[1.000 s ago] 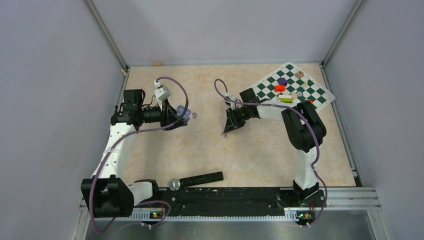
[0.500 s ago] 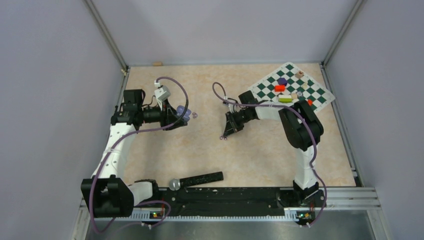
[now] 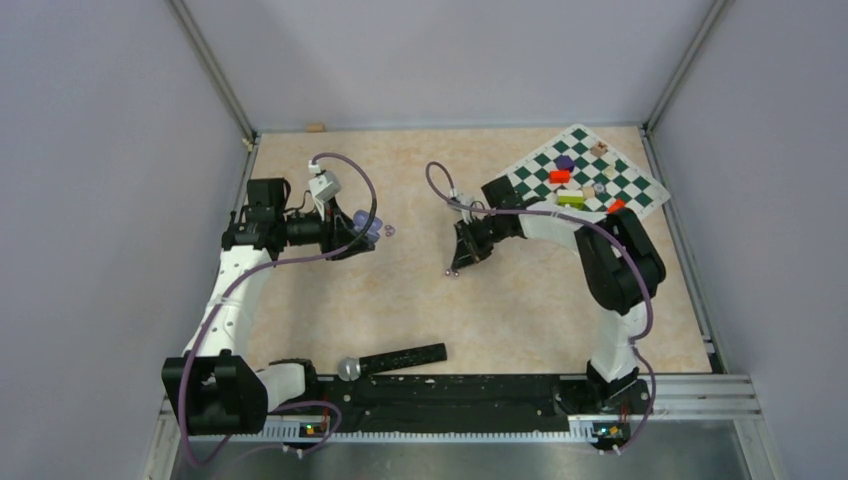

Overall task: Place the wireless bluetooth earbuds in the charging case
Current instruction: Pick up the earbud from the center of the board, then place the earbud in the charging case.

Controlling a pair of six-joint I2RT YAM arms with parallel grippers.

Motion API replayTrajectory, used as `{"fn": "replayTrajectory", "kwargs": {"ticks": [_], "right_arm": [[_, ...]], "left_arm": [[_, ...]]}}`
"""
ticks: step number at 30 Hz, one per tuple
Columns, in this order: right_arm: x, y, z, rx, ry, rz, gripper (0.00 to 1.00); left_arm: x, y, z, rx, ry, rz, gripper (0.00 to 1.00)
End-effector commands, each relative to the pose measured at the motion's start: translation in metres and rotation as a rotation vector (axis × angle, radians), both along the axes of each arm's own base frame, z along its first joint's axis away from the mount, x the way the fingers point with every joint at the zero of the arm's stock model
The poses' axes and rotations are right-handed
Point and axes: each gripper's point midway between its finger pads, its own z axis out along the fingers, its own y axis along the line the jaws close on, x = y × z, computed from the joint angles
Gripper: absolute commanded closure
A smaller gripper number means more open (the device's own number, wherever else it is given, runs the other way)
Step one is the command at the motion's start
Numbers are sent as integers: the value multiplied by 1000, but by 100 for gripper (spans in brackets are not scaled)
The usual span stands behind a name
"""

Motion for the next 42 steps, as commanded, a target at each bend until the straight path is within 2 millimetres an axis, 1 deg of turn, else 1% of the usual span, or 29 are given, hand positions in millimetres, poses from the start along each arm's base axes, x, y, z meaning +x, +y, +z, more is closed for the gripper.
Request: {"fn": "replayTrajectory", "kwargs": {"ticks": [1,2,4,6,8,9,11,14,15,17,19,22,24,25,27,29,32,35,37,42], "right_arm": [[22,5,89,85,-319,-7,94],[24,4,110,106,-381,-19,94],[29,1,142,138,-480,-45,94],[33,-2,175,169,-579,-75,94],[37,-3,210,210,-662,-111,94],[38,-3,230,238,-700,-123,94],[38,-2,267,298,-766,-141,94],[29,-3,318,402,-843,-165,94],[24,-3,331,436,-856,-167,94],[11,-6,349,496,-875,-165,94],[-2,-7,357,552,-880,-158,94],[-21,-11,359,614,-864,-147,94],[-34,-13,360,654,-858,-129,94],[-40,-14,361,670,-857,-117,94],[-47,-15,363,694,-850,-105,93],[-48,-13,361,707,-832,-100,93],[-45,-8,351,713,-808,-96,93],[-40,-5,342,705,-796,-98,93],[-39,-3,340,707,-791,-97,93],[-43,-2,334,712,-786,-77,93]], "left_arm": [[3,-2,11,-19,-54,-1,97],[6,-3,15,-18,-78,6,97],[14,-5,20,3,-114,38,97],[19,-13,29,32,-175,35,97],[28,-20,42,62,-238,41,97],[33,-24,54,72,-274,43,97],[41,-34,66,79,-297,40,97],[47,-61,79,41,-289,19,97],[48,-70,81,21,-282,13,97],[48,-87,82,-22,-264,3,98],[46,-102,80,-62,-223,-8,98],[39,-118,76,-99,-170,-49,99],[37,-123,75,-118,-140,-67,99],[38,-124,78,-130,-144,-69,100],[36,-126,81,-146,-148,-81,100],[33,-127,81,-161,-146,-95,100],[20,-130,79,-189,-133,-144,100],[5,-133,71,-192,-125,-204,94],[-3,-135,66,-188,-132,-233,93],[-19,-136,59,-178,-150,-302,95]]}}
